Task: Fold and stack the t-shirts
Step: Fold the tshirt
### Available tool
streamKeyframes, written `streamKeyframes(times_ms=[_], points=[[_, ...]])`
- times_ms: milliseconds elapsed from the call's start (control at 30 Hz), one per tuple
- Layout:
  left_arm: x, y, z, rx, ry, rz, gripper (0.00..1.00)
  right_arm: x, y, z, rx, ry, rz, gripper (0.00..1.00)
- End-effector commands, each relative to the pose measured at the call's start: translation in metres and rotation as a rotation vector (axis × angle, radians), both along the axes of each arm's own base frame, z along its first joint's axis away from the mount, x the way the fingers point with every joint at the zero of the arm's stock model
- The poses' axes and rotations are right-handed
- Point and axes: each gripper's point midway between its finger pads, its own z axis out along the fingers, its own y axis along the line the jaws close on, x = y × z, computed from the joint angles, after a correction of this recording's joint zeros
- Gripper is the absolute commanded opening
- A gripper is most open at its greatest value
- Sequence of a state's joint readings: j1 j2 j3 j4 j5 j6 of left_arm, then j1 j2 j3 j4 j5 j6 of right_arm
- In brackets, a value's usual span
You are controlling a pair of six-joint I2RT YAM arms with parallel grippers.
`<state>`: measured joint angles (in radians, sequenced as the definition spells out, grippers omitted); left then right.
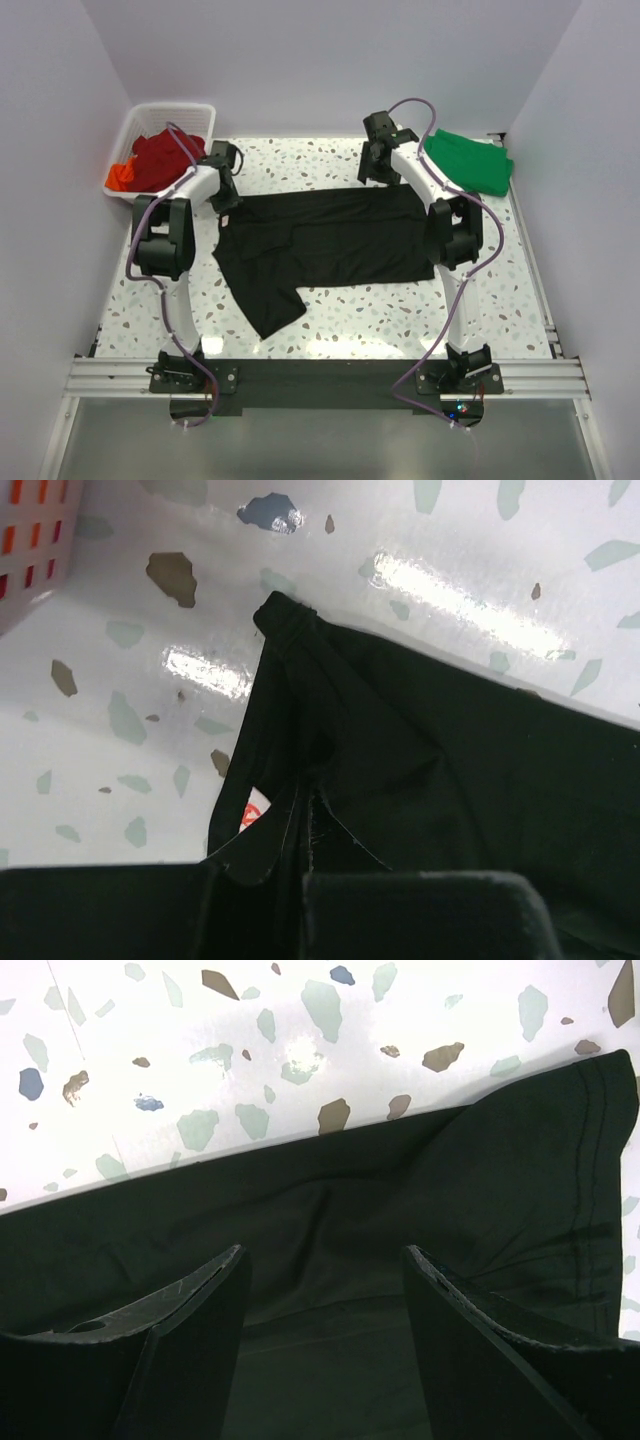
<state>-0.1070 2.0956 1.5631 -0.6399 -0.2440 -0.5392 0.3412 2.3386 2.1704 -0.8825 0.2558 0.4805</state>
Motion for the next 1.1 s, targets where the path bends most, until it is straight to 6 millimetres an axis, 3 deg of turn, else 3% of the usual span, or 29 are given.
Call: streamKeyframes(times_ms=[0,200,367,500,800,900,933,1067], points=[[0.004,0.004,0.036,0.000,-0.083,0.020,0.00,0.000,0.005,0.017,0.024,-0.029,0.029,0.66],[-0.001,0.009,0.045,0.015,-0.087,0.049,0.00,0.000,0.005,0.013,0.019,-0.019,0.037,0.66],[-0.020,0.017,0.042,0.048,-0.044,0.097,0.00,0.000,0.005,0.011,0.012,-0.016,0.044,0.66],[-0.038,0.021,0.034,0.067,-0.003,0.131,0.00,0.001,0.005,0.010,0.015,-0.014,0.049,0.66],[-0.050,0.021,0.017,0.063,0.044,0.150,0.00,0.001,0.009,0.007,0.025,-0.006,0.066,0.66],[-0.046,0.020,0.021,0.060,0.024,0.149,0.12,-0.001,0.008,0.006,0.021,0.002,0.071,0.66],[-0.044,0.020,0.024,0.058,0.007,0.150,0.20,-0.002,0.008,0.006,0.019,0.005,0.073,0.66],[-0.031,0.018,0.047,0.036,-0.077,0.141,0.35,-0.006,0.006,0.003,0.004,0.022,0.080,0.67]])
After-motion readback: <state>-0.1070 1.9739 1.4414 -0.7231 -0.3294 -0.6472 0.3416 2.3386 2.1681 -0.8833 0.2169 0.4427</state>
